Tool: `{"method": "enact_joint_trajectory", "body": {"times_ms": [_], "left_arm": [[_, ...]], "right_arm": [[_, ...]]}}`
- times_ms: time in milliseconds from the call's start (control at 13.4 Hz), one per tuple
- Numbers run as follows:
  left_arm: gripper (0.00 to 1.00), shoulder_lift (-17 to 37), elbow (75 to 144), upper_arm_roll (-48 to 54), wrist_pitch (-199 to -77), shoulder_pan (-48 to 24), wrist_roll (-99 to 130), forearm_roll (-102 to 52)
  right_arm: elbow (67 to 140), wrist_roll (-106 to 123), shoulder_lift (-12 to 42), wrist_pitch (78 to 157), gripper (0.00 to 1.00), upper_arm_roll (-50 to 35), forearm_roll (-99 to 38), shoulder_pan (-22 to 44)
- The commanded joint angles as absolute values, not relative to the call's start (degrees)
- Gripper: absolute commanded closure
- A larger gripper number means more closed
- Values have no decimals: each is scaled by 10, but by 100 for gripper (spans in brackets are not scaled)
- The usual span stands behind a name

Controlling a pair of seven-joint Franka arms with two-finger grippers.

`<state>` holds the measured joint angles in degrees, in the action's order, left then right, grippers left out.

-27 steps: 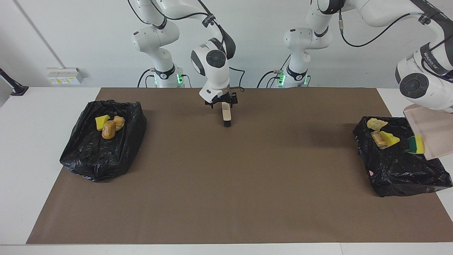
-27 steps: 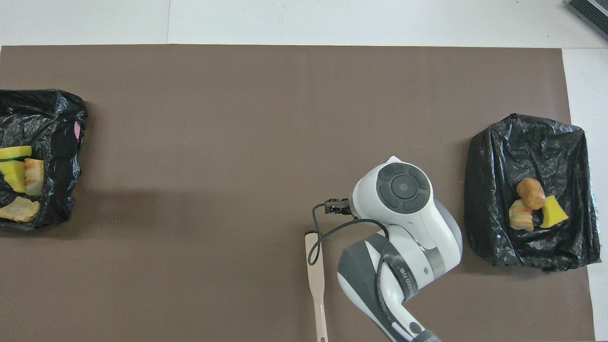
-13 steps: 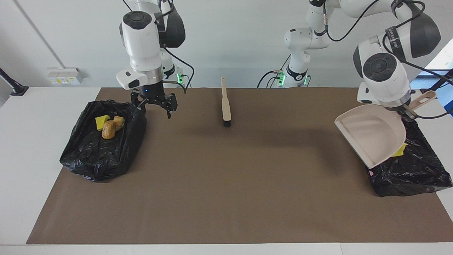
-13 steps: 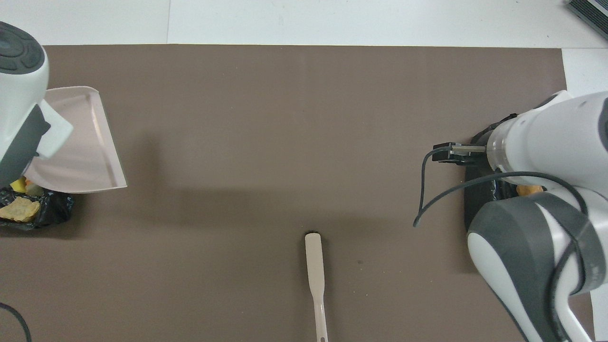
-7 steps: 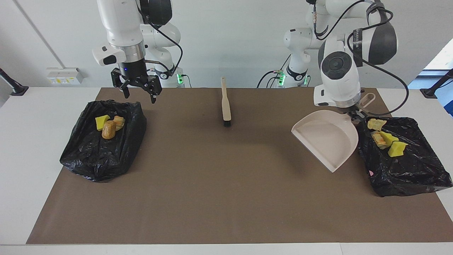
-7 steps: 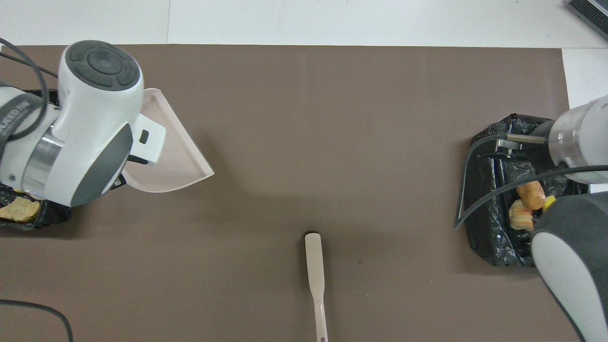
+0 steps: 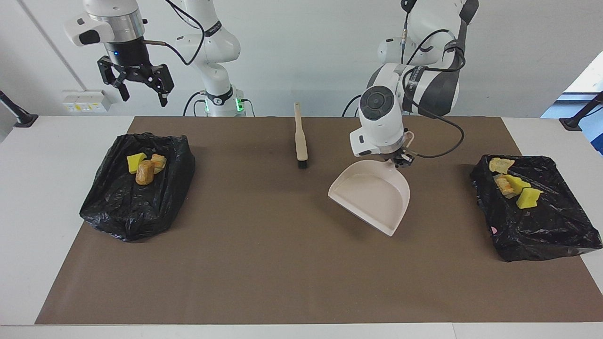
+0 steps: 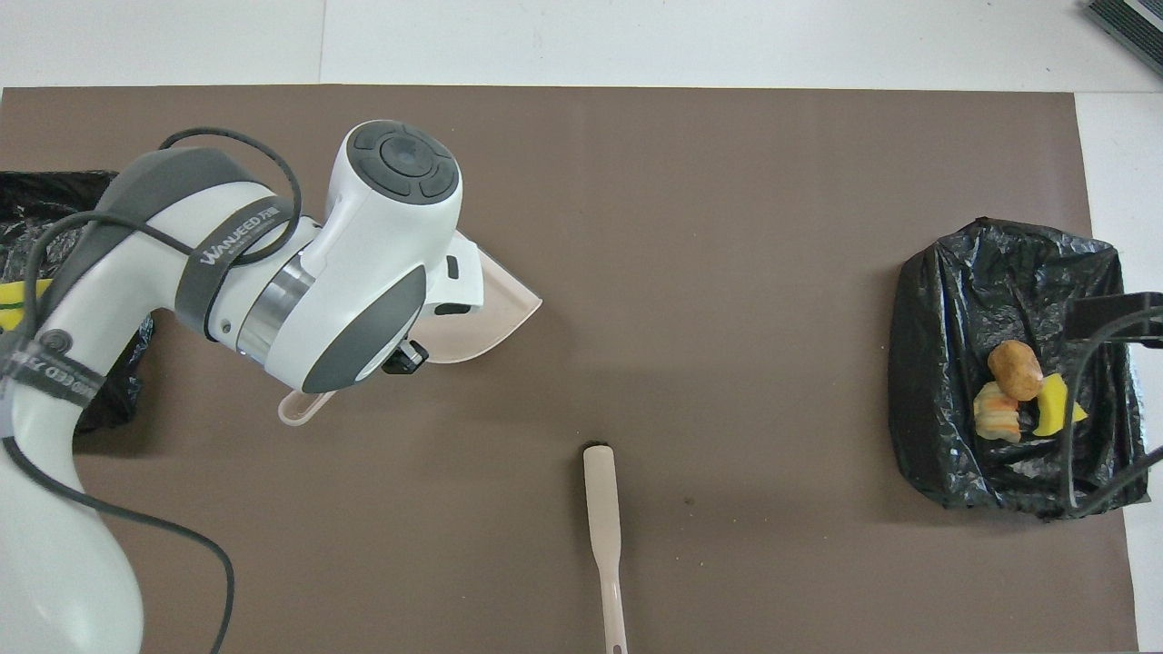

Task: Sweep and dump trash in bin
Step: 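Carry the dustpan to the mat center while the right gripper withdraws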

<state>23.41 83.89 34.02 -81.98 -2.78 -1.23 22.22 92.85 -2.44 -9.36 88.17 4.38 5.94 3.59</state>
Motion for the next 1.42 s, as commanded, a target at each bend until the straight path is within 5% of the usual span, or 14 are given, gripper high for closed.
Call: {"method": "enact_joint_trajectory", "body": {"times_ms": [0,896,1345], "left_arm": [[100,300,760,378,-828,-34,107,214],[100,438,641,374,-930,-139,418,213],[100,459,672,379,-1012,-137,434,187]], "right_arm": [[930,51,-104,843,0,60,36,33],[939,46,-88,855,0,60,41,33],[937,47,-89,849,0,59,17,38]]}}
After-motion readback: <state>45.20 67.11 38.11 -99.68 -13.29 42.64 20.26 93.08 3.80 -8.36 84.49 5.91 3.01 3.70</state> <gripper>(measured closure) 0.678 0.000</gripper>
